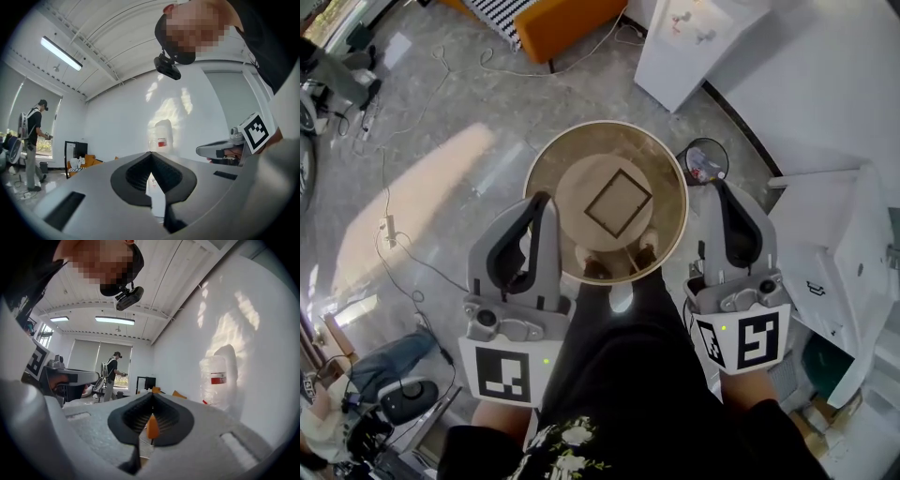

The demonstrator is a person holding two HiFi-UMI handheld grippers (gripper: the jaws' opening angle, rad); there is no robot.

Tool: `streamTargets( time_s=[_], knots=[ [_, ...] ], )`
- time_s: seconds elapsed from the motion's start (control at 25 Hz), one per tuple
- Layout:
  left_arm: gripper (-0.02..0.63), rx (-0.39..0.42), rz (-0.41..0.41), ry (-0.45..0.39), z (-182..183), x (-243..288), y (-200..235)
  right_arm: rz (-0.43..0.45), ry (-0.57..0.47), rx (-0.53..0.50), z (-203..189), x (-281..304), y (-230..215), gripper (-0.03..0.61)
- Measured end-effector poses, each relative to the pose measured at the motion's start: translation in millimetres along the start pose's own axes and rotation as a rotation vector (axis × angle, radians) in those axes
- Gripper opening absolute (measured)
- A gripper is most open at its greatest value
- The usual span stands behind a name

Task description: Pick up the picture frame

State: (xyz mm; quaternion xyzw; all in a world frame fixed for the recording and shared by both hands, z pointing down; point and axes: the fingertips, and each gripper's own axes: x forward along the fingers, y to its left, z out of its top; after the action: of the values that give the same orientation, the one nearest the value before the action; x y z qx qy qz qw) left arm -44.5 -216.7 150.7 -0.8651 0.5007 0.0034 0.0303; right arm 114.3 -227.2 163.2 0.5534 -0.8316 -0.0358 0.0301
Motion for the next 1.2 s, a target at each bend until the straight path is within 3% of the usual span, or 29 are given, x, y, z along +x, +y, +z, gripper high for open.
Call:
streamTargets(
  time_s=[0.32, 0.56, 0.84, 1.08, 1.2],
  knots=[
    [0.006, -0.004, 0.113, 0.012, 5.9, 2.1, -13.1, 0.099, -0.021, 0.013, 4.8, 6.5, -20.1, -0.003],
    [0.006, -0.005, 0.164, 0.055, -12.2, 14.5, -21.2, 0.176, 0.021, 0.031, -16.5, 17.7, -32.3, -0.003],
    [0.008, -0.028, 0.177, 0.121, -51.0, 29.6, -28.1, 0.244, 0.085, 0.051, -58.8, 27.8, -37.3, -0.002],
    [0.008, -0.036, 0.162, 0.162, -74.8, 28.2, -35.5, 0.248, 0.09, 0.075, -78.1, 25.7, -34.7, -0.002],
    [0.05, -0.042, 0.138, 0.177, -84.1, 32.3, -39.8, 0.248, 0.091, 0.076, -86.4, 26.2, -32.1, 0.0]
  ],
)
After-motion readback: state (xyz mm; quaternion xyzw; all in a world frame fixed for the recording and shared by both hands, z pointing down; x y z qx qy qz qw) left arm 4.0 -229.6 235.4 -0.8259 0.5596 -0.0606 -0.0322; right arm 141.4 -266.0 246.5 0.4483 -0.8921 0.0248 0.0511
